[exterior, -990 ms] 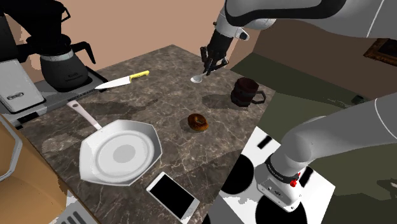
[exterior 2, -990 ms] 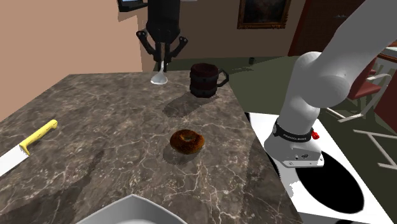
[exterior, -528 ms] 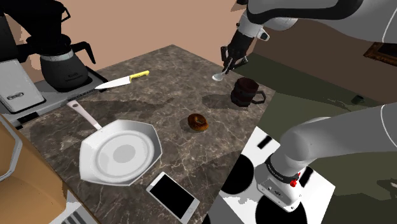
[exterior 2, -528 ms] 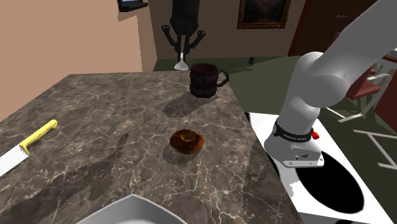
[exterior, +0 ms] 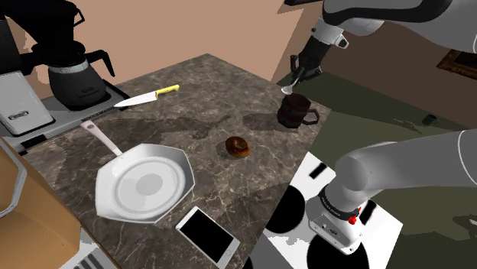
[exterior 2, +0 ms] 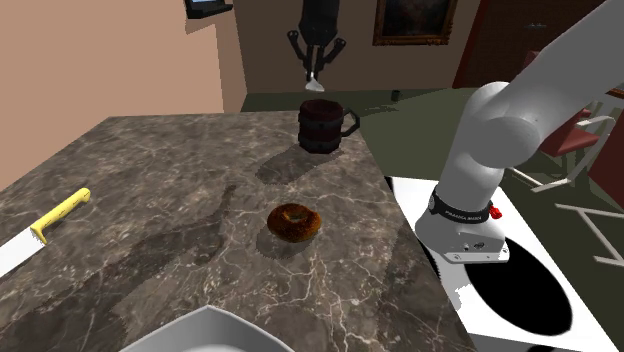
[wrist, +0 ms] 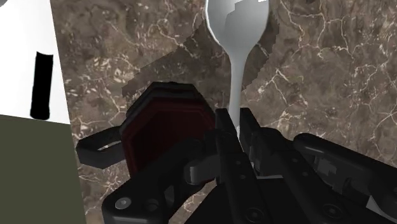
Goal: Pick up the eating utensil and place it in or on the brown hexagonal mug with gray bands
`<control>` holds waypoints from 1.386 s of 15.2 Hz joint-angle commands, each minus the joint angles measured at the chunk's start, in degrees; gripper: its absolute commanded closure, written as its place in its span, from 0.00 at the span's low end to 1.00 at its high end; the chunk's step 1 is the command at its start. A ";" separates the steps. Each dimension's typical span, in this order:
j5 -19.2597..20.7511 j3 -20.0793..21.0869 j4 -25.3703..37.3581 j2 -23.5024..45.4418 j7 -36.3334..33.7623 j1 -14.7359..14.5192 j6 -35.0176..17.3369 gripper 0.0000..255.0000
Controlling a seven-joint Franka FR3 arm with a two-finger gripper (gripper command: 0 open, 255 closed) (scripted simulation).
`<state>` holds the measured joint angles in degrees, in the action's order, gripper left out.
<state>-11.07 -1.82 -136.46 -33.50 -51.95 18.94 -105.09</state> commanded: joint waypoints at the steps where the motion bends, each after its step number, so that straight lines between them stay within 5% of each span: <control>1: 1.31 -2.42 0.13 -0.05 2.92 1.20 0.75 1.00; 6: 4.19 -7.98 2.10 1.33 9.48 3.80 2.46 1.00; 21: 3.73 -8.61 -8.35 3.14 11.76 3.82 -9.59 1.00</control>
<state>-7.34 -10.27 -143.94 -30.55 -40.51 22.71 -113.63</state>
